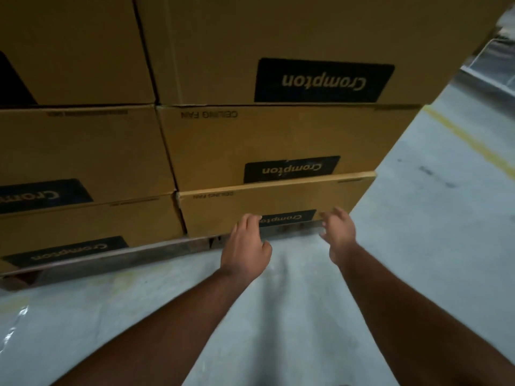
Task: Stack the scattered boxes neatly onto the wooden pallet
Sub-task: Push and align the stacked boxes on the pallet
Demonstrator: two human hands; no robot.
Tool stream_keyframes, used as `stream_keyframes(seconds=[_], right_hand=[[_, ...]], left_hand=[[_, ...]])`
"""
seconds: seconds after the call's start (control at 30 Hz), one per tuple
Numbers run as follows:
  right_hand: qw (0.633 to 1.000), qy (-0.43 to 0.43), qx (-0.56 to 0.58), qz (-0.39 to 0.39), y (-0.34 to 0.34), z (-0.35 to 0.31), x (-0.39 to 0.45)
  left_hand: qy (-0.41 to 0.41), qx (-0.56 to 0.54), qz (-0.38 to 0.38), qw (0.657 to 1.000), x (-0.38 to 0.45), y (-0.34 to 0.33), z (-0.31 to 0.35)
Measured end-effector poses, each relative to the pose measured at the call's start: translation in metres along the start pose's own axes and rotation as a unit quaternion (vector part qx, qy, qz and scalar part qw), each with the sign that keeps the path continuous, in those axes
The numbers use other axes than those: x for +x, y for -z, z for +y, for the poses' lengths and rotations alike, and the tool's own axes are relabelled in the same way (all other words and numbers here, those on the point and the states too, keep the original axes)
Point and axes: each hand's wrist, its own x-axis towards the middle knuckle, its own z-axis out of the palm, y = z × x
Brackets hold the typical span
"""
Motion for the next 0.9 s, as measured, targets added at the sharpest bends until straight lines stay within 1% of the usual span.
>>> stream_keyframes(seconds=[0.07, 0.17, 0.23, 0.27, 0.33, 0.37, 0.43, 0.47, 0.5, 0.57, 0.6, 0.67, 0.77, 0.83, 0.9], right_hand=[[0.997, -0.009, 0.074, 0.023, 0.016, -0.011, 0.021], [0.992, -0.017, 0.126, 0.001, 0.026, -0.017, 0.05], [0.982, -0.051, 0.179, 0.016, 0.036, -0.013, 0.075], [0.973, -0.082, 0.211, 0.035, 0.042, -0.008, 0.087], [0.951, -0.145, 0.265, 0.063, 0.053, 0.006, 0.109], [0.945, -0.167, 0.276, 0.054, 0.055, 0.013, 0.12], [0.939, -0.186, 0.29, -0.006, 0.05, 0.022, 0.139], [0.936, -0.186, 0.296, -0.047, 0.046, 0.023, 0.147], [0.933, -0.179, 0.301, -0.083, 0.041, 0.022, 0.154], [0.933, -0.155, 0.306, -0.112, 0.031, 0.017, 0.164], [0.934, -0.148, 0.307, -0.106, 0.026, 0.015, 0.169], [0.938, -0.15, 0.304, -0.071, 0.02, 0.012, 0.176], [0.947, -0.153, 0.279, -0.039, 0.012, 0.009, 0.181], [0.958, -0.139, 0.251, -0.023, 0.011, 0.008, 0.183], [0.971, -0.106, 0.213, -0.021, 0.013, 0.01, 0.186]], left_hand=[[0.016, -0.004, -0.016, 1.0, 0.008, -0.013, 0.012], [0.0, 0.02, -0.057, 0.998, 0.022, -0.038, 0.026], [-0.003, 0.026, -0.091, 0.996, 0.036, -0.056, 0.034], [0.012, 0.014, -0.103, 0.995, 0.043, -0.065, 0.038], [0.063, -0.024, -0.1, 0.993, 0.059, -0.079, 0.046], [0.091, -0.041, -0.089, 0.991, 0.067, -0.085, 0.048], [0.15, -0.084, -0.074, 0.982, 0.083, -0.1, 0.051], [0.191, -0.127, -0.067, 0.971, 0.09, -0.107, 0.053], [0.238, -0.187, -0.057, 0.951, 0.096, -0.113, 0.055], [0.31, -0.297, -0.035, 0.903, 0.105, -0.12, 0.061], [0.328, -0.34, -0.031, 0.881, 0.109, -0.124, 0.065], [0.36, -0.423, -0.031, 0.831, 0.118, -0.132, 0.071], [0.375, -0.508, 0.011, 0.775, 0.132, -0.143, 0.078], [0.385, -0.534, 0.031, 0.752, 0.138, -0.145, 0.082], [0.387, -0.533, 0.036, 0.752, 0.138, -0.147, 0.083]])
